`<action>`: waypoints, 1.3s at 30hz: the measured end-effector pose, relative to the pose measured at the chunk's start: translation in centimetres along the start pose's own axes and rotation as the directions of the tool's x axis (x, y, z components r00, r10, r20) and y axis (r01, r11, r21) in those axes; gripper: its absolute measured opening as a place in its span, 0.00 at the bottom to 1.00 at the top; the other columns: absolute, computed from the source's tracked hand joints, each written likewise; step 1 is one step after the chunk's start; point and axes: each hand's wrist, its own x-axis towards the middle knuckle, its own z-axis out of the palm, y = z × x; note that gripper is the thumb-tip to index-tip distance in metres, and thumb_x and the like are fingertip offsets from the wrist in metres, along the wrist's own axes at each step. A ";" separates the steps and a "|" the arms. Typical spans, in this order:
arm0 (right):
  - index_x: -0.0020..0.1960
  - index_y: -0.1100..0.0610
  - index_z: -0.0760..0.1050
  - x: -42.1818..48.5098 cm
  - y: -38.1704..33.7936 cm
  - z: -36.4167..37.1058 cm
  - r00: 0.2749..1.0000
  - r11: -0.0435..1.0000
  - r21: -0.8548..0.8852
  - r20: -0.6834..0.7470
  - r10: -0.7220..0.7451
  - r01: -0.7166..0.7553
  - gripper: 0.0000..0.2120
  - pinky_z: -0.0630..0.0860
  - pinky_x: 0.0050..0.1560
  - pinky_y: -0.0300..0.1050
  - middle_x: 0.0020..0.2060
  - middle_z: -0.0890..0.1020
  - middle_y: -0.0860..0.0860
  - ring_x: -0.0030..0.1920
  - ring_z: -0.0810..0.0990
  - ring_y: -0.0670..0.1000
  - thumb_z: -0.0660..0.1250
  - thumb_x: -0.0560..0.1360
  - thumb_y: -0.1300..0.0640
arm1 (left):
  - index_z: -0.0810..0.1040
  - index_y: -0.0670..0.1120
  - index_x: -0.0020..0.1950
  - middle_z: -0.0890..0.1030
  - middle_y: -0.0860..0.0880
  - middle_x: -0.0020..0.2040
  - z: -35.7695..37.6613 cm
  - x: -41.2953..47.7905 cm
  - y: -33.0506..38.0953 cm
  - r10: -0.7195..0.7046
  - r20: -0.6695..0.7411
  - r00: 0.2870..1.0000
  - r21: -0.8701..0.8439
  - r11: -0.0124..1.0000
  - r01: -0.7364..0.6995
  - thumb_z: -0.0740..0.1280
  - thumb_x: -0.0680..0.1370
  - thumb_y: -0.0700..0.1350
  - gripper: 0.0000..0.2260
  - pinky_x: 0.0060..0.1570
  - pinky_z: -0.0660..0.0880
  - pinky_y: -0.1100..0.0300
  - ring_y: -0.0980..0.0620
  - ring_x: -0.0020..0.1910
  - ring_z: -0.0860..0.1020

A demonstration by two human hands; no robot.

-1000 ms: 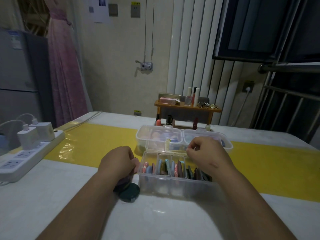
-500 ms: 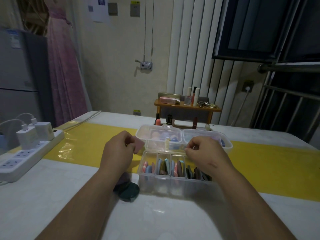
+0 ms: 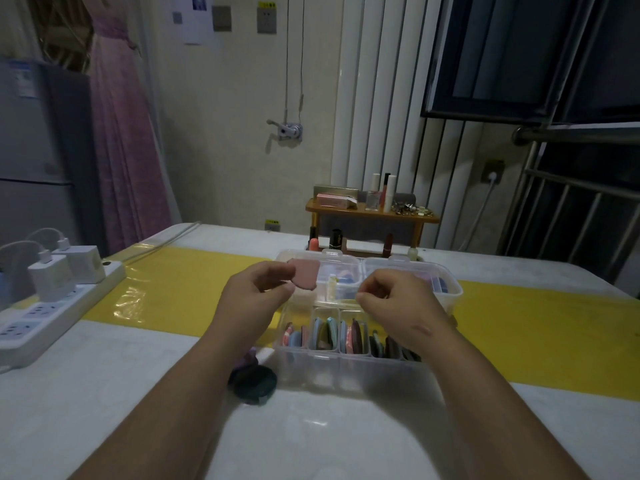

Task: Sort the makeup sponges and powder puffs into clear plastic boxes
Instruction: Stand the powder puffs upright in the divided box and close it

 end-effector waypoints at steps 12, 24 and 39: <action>0.68 0.39 0.72 -0.1 -0.5 0.9 0.993 0.982 0.189 0.112 -0.047 0.025 0.21 0.82 0.45 0.40 0.59 0.81 0.43 0.50 0.82 0.45 0.66 0.79 0.55 | 0.78 0.64 0.57 0.77 0.73 0.55 0.7 -1.2 0.8 0.054 0.269 0.962 0.081 0.994 -0.079 0.73 0.75 0.38 0.21 0.48 0.67 0.80 0.77 0.55 0.72; 0.57 0.50 0.82 -0.3 -1.3 0.3 1.000 0.980 0.200 0.001 -0.023 0.023 0.10 0.74 0.40 0.34 0.43 0.81 0.41 0.44 0.79 0.44 0.65 0.80 0.58 | 0.79 0.61 0.59 0.79 0.66 0.58 0.7 -1.2 0.6 0.048 0.305 0.951 0.109 0.990 -0.085 0.73 0.75 0.40 0.19 0.53 0.70 0.70 0.72 0.58 0.73; 0.40 0.46 0.81 -0.3 -1.0 -1.7 0.991 0.975 0.207 -0.094 0.100 -0.079 0.11 0.80 0.49 0.45 0.41 0.81 0.43 0.47 0.80 0.47 0.73 0.73 0.62 | 0.84 0.50 0.43 0.80 0.48 0.37 0.7 0.3 -1.1 -0.264 0.059 0.963 0.207 0.947 0.247 0.68 0.77 0.38 0.09 0.28 0.68 0.62 0.52 0.28 0.72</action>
